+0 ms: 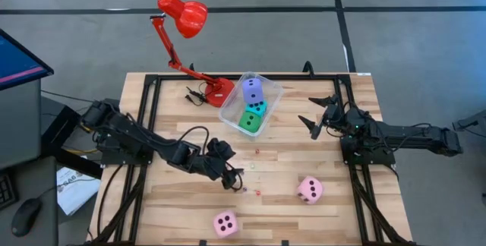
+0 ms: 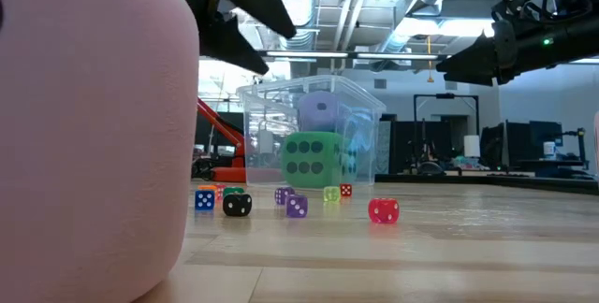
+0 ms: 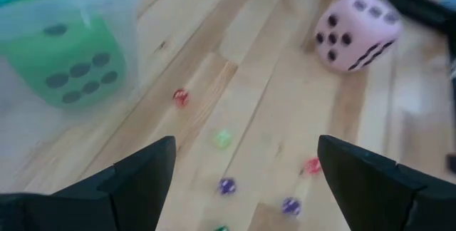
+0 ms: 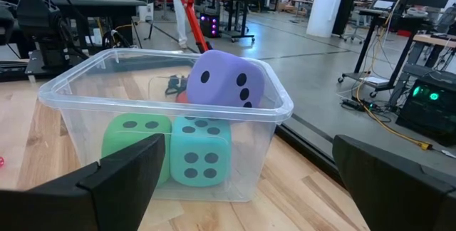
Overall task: Pick & Place Dice
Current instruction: Put the right pink dice into the transparent bin
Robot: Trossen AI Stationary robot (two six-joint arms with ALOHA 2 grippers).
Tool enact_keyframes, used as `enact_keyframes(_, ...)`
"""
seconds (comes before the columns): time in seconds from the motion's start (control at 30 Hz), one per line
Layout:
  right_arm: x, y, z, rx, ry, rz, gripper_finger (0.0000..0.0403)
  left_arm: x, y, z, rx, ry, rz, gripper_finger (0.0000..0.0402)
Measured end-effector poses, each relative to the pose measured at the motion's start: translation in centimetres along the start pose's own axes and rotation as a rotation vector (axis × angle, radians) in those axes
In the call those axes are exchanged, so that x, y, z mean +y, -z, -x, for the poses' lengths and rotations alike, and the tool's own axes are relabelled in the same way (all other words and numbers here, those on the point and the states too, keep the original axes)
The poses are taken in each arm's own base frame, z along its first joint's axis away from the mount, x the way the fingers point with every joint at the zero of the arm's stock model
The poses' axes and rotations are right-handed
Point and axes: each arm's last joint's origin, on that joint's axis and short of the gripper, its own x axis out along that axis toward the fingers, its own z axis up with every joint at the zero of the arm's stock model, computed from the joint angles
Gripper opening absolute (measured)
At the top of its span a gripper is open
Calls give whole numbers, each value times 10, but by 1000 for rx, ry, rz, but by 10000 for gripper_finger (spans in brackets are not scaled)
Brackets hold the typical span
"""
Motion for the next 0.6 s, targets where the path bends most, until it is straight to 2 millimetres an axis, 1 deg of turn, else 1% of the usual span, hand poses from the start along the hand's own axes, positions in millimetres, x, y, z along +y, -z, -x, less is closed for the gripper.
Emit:
enact_keyframes(0.23, 0, 0, 0, 3, 0, 1, 400, 1, 16, -18, 71, -56, -48, 333)
enact_keyframes(0.33, 0, 0, 0, 3, 0, 1, 400, 5, 20, -20, 113, -86, -3, 333)
enact_keyframes(0.6, 0, 0, 0, 5, 0, 2, 400, 28, 29, -19, 230, -275, 163, 333)
